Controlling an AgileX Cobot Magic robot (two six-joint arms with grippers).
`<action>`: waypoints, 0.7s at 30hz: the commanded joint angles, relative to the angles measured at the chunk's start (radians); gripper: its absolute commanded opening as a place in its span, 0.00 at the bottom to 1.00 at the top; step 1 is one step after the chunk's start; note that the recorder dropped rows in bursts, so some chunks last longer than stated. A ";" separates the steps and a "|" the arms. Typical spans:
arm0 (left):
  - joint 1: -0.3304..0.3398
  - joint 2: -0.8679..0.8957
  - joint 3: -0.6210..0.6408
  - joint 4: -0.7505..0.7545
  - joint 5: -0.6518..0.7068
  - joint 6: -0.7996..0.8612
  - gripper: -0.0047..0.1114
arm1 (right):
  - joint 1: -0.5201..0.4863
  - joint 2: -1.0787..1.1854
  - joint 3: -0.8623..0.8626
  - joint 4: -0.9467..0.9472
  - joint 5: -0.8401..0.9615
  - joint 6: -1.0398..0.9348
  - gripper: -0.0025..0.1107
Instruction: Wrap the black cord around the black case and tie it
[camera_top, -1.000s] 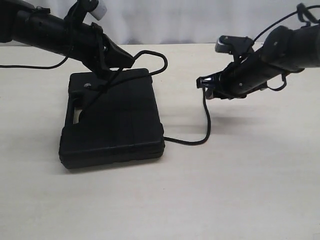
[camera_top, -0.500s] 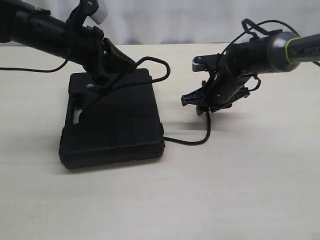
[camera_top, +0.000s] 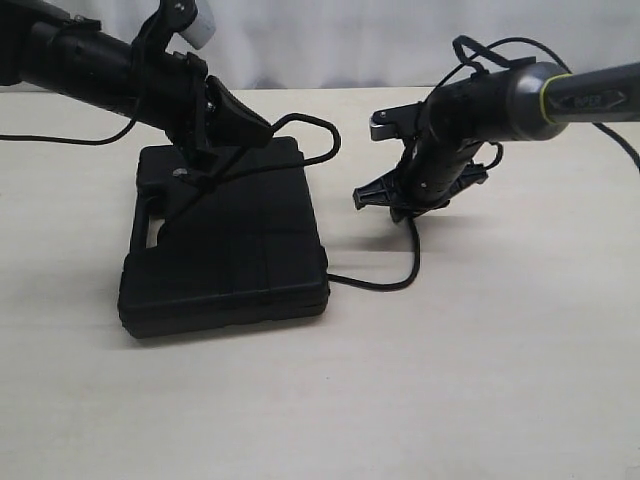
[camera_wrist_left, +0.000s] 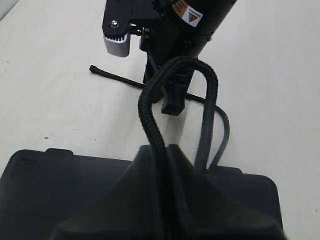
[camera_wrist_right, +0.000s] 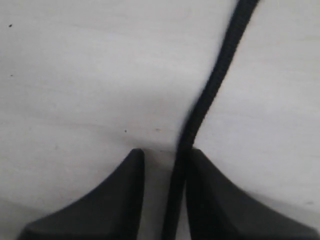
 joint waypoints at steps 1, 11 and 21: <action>-0.002 -0.006 -0.005 -0.010 0.006 0.001 0.04 | 0.002 0.032 0.011 -0.011 0.024 -0.065 0.06; -0.002 -0.005 -0.005 0.036 -0.026 -0.001 0.04 | 0.002 -0.035 0.015 0.055 0.023 -0.337 0.06; -0.002 0.025 -0.005 0.035 -0.064 -0.004 0.04 | 0.002 -0.150 0.159 0.239 -0.197 -0.640 0.06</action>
